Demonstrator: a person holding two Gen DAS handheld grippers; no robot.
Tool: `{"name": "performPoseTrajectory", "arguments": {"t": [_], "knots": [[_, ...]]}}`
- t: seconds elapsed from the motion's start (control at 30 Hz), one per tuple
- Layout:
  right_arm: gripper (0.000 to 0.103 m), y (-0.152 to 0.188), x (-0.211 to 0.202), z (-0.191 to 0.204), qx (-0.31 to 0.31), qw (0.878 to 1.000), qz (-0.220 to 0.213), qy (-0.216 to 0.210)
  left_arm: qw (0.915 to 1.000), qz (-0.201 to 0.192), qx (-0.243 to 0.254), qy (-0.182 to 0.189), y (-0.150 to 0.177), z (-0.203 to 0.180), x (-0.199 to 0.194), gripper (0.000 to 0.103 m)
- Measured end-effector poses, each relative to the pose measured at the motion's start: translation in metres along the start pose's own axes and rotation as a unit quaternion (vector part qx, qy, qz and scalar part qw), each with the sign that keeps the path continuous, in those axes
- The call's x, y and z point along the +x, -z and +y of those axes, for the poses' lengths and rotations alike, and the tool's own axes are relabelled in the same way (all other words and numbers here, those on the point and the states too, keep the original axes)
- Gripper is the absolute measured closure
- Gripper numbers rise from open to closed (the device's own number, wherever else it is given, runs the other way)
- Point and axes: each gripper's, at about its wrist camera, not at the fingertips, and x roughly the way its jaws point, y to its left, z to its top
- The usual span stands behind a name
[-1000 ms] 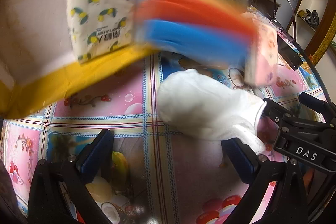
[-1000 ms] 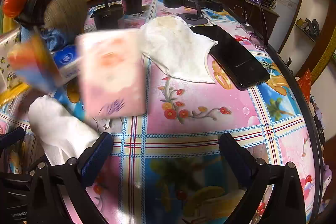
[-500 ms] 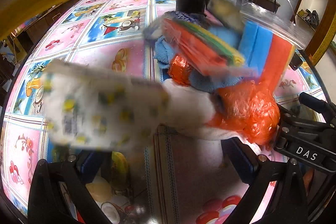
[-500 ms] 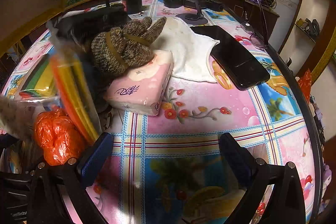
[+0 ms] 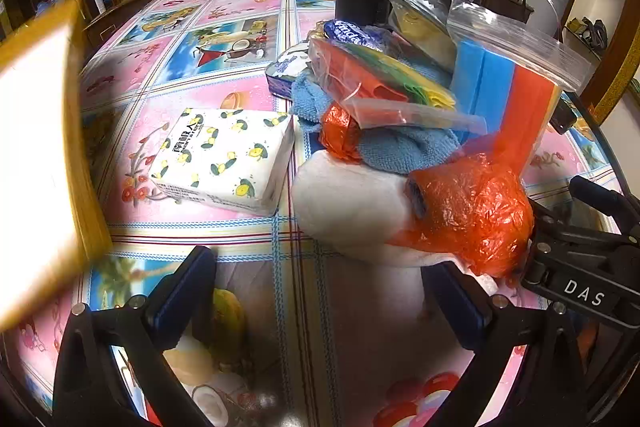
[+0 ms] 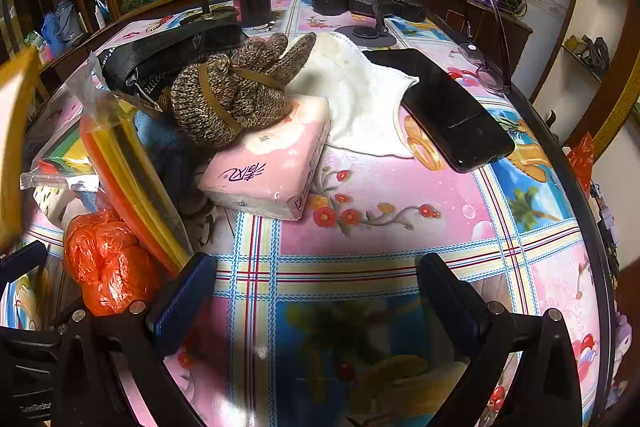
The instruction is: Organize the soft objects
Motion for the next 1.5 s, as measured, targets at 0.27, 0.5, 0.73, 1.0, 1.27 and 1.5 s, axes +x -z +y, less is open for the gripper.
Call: {"name": "performPoseTrajectory", "arguments": {"t": [0.27,0.5,0.73,1.0,1.27,1.5], "knots": [[0.001,0.000,0.000,0.000,0.000,1.000,0.000,0.000,1.0000,0.000,0.000,0.000,0.000,0.000,0.000,0.000],[0.001,0.000,0.000,0.000,0.000,1.000,0.000,0.000,1.0000,0.000,0.000,0.000,0.000,0.000,0.000,0.000],[0.001,-0.001,0.000,-0.001,-0.003,1.000,0.001,-0.003,1.0000,0.000,-0.001,-0.001,0.000,0.000,0.000,0.000],[0.001,-0.002,0.001,-0.003,-0.005,1.000,0.001,-0.009,0.9966,0.009,0.042,0.071,0.011,0.004,-0.018,0.000],[0.001,-0.001,0.001,-0.003,-0.008,1.000,0.002,-0.015,0.9837,-0.068,0.101,0.132,0.051,0.023,-0.063,0.000],[0.011,0.004,-0.021,-0.016,0.013,0.992,-0.038,-0.120,0.9828,-0.101,0.051,0.146,0.050,0.042,-0.070,0.000]]}}
